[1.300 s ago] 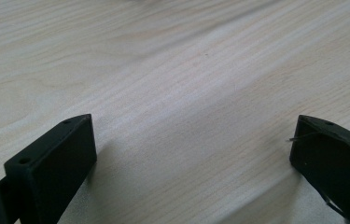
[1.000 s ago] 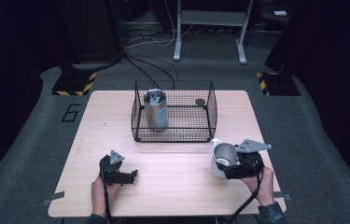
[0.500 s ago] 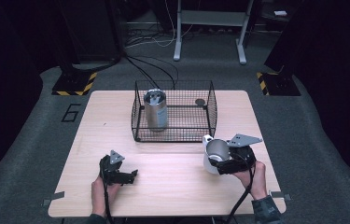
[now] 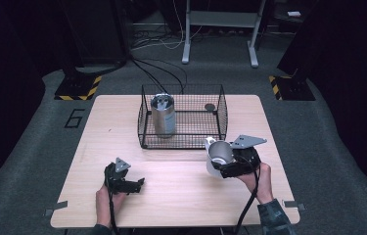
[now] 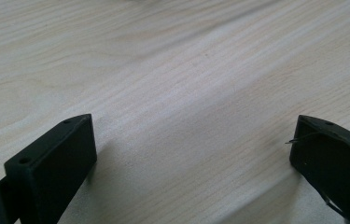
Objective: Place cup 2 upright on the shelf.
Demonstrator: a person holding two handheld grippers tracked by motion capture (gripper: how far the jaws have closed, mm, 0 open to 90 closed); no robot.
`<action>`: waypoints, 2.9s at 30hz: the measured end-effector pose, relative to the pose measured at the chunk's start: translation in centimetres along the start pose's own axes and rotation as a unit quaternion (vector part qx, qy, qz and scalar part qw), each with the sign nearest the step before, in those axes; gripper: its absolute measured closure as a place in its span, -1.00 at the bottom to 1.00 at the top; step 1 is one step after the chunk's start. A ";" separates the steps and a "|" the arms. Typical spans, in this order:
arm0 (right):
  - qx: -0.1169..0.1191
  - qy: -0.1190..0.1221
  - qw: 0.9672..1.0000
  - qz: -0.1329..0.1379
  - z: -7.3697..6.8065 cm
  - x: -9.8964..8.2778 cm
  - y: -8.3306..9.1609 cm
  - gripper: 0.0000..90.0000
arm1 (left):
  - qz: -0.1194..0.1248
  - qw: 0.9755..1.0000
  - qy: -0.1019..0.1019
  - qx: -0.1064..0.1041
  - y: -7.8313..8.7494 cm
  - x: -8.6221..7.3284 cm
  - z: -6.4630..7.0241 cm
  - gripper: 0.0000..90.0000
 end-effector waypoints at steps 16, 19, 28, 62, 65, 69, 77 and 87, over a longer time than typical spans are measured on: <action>0.011 0.013 1.000 0.013 0.3 2.2 -0.6 -0.87 | 0.003 1.000 0.003 -0.001 -0.1 0.0 0.0 -0.99; 0.013 0.014 1.000 0.018 0.4 2.8 -0.8 -0.87 | 0.002 1.000 0.003 -0.002 -0.1 0.0 0.0 -0.99; 0.016 0.021 0.999 0.024 1.0 4.3 -1.4 -0.87 | 0.002 1.000 0.003 -0.002 -0.1 0.0 0.0 -0.99; 0.019 0.022 0.999 0.038 3.6 8.2 -2.9 -0.87 | 0.003 1.000 0.002 -0.001 -0.1 0.0 0.0 -0.99; 0.016 0.021 0.999 0.040 3.9 8.5 -3.1 -0.87 | 0.003 1.000 0.003 -0.001 -0.1 0.0 0.1 -0.99; 0.014 0.020 0.999 0.039 4.4 9.0 -3.5 -0.87 | -0.002 1.000 -0.003 -0.001 0.0 0.0 0.0 -0.99; 0.009 0.022 0.999 0.031 5.1 9.8 -4.3 -0.87 | 0.003 1.000 0.002 -0.001 -0.1 0.0 0.0 -0.99; -0.008 0.034 0.999 0.025 6.0 10.8 -5.1 -0.87 | 0.003 1.000 0.004 0.000 -0.1 0.0 0.1 -0.99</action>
Point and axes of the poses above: each handheld gripper's, and its own axes: y roughly backward along the jaws, x roughly out of its top, z roughly to its right, the point moved 4 cm from there along -y, roughly forward along the jaws, and after that the axes turned 14 degrees about y, right-handed, at the moved point
